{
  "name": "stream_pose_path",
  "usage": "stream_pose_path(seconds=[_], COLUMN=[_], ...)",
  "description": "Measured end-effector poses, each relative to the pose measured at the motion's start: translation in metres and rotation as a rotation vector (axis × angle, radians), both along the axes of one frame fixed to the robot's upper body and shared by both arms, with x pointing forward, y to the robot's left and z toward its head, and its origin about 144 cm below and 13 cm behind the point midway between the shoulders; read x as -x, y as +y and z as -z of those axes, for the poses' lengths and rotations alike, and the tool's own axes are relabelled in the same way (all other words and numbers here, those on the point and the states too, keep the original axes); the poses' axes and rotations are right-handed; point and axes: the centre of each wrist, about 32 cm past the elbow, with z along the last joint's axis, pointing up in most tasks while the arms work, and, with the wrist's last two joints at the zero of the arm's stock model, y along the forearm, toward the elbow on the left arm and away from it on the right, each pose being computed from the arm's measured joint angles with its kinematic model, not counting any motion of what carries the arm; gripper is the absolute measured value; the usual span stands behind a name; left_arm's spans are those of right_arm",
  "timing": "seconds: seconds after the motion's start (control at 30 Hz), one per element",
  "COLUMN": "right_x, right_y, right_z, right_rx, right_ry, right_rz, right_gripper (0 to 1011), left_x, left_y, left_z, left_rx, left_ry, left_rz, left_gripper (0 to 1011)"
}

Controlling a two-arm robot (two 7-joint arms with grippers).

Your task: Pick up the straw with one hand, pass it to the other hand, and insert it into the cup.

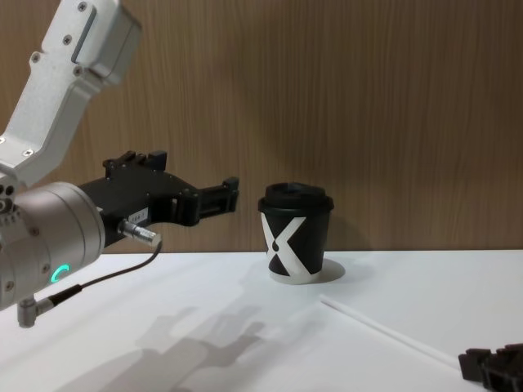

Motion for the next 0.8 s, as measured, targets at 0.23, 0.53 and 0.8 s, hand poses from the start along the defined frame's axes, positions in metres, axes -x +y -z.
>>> stream_pose_path(seconds=[0.23,0.53,0.8], right_x=[0.001,0.003,0.005], right_y=[-0.002,-0.011,-0.021], right_z=[0.002,0.0,-0.011], right_rx=[-0.004,-0.016,-0.042], right_ry=[-0.009,-0.052,-0.13], right_rz=[0.0,-0.01,-0.037], right_gripper=[50,7,7], left_x=[0.0,0.0,0.0], left_y=[0.0,0.0,0.0], left_z=[0.0,0.0,0.0], left_rx=[0.0,0.0,0.0], left_ry=[0.0,0.0,0.0], left_rz=[0.0,0.0,0.0], left_gripper=[1003,1003,1003])
